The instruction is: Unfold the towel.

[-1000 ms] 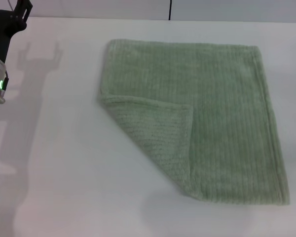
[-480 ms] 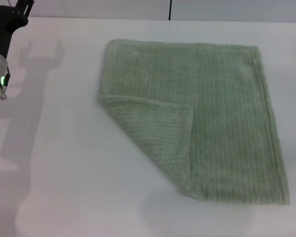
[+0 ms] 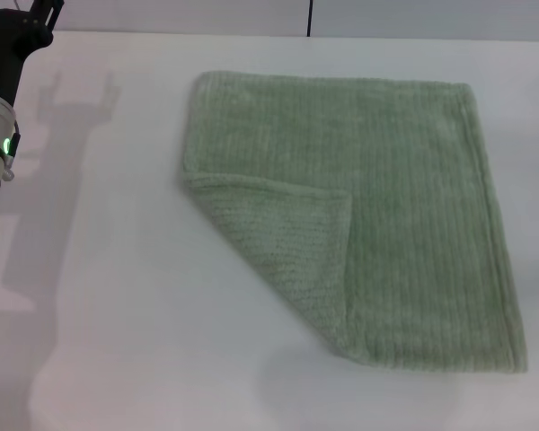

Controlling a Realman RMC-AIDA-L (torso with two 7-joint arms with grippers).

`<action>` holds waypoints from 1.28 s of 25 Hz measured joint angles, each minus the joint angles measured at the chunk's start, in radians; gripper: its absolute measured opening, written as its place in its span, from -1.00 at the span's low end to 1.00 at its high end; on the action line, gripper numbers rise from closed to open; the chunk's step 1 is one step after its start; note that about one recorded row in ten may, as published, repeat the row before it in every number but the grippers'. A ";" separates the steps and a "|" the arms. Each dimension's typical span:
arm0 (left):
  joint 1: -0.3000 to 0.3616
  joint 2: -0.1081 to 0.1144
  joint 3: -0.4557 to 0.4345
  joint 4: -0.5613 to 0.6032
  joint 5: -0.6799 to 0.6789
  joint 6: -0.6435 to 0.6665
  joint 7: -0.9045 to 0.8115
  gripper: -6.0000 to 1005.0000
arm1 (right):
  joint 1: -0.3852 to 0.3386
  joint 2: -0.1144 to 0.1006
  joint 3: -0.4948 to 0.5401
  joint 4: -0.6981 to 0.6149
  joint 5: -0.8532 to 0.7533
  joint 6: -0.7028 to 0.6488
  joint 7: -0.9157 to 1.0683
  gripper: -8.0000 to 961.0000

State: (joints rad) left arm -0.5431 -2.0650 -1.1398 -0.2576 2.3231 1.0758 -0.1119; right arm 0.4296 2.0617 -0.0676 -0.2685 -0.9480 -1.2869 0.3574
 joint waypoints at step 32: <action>-0.002 0.000 0.000 0.000 0.001 0.001 0.000 0.62 | 0.003 0.000 0.000 -0.001 0.000 0.000 0.000 0.61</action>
State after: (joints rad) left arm -0.5447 -2.0647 -1.1397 -0.2577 2.3240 1.0769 -0.1119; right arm 0.4324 2.0617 -0.0675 -0.2695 -0.9480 -1.2870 0.3574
